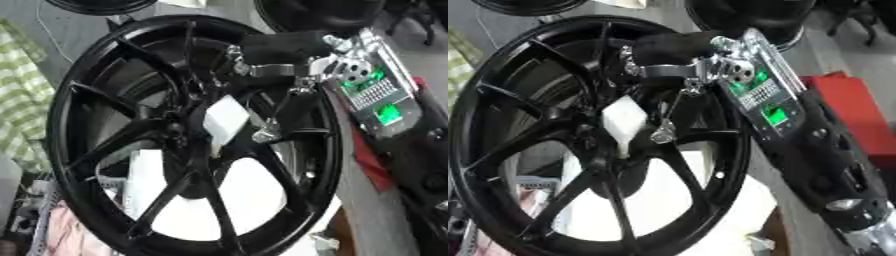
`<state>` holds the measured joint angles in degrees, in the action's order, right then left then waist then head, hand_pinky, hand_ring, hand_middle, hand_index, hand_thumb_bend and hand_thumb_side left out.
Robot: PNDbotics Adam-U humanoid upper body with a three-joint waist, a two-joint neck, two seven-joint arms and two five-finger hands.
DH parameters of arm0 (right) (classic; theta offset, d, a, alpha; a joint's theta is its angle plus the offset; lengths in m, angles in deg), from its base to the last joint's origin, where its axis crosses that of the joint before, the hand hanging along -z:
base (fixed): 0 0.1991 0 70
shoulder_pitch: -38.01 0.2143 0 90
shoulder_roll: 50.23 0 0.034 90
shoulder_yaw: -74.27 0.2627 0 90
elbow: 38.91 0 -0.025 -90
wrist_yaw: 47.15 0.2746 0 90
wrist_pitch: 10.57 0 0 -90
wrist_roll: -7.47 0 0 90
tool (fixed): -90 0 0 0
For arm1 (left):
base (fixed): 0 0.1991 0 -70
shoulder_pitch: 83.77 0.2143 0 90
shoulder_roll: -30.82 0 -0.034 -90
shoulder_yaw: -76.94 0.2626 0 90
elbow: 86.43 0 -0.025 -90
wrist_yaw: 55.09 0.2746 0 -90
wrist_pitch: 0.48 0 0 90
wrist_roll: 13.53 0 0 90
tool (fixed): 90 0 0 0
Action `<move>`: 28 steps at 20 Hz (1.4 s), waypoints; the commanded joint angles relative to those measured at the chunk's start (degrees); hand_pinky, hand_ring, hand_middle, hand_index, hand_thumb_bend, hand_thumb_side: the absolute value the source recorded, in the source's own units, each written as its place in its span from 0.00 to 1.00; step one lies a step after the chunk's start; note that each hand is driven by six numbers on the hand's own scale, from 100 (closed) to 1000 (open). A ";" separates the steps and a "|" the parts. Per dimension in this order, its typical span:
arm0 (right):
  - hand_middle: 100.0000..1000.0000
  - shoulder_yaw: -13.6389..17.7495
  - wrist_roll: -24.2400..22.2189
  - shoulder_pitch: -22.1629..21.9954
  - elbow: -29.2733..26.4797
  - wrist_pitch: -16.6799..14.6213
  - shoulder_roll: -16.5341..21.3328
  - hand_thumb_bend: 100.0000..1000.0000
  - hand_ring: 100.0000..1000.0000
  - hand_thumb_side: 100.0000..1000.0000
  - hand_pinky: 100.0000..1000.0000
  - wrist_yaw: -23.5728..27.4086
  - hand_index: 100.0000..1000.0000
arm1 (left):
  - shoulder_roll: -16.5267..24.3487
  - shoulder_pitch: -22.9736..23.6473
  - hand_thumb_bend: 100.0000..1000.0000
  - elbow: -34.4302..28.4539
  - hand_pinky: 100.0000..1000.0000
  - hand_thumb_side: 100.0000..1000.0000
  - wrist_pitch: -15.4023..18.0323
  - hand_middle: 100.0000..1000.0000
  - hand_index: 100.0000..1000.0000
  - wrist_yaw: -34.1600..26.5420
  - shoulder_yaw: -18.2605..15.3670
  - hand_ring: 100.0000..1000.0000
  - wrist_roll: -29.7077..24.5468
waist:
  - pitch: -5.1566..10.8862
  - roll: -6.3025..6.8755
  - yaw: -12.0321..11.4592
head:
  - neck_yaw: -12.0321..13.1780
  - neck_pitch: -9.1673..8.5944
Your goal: Pull the pin out of the wheel hub.
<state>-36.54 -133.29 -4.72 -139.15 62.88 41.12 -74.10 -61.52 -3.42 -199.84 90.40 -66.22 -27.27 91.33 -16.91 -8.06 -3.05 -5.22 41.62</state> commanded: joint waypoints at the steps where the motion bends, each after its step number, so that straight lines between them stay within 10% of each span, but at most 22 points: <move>1: 0.34 1.02 -0.91 0.68 -1.54 -0.46 0.56 0.31 0.67 0.00 0.73 1.18 0.50 | 0.45 -0.51 0.00 -1.18 0.79 0.68 -0.02 0.50 0.68 0.02 -0.51 0.53 0.08 | 1.01 0.41 0.08 | -0.17 -0.49; 28: 0.25 7.04 2.51 6.10 -4.36 9.18 5.83 0.28 0.62 0.00 0.74 12.27 0.41 | 0.59 -0.26 0.00 -1.18 0.79 0.68 -0.10 0.50 0.68 -0.38 -0.71 0.53 0.32 | 2.78 0.63 0.21 | -2.75 -1.42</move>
<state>-30.86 -131.02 0.25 -143.43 71.27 45.19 -63.13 -61.52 -3.38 -199.84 90.29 -66.44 -27.46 91.47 -15.52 -8.06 -2.85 -7.50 41.09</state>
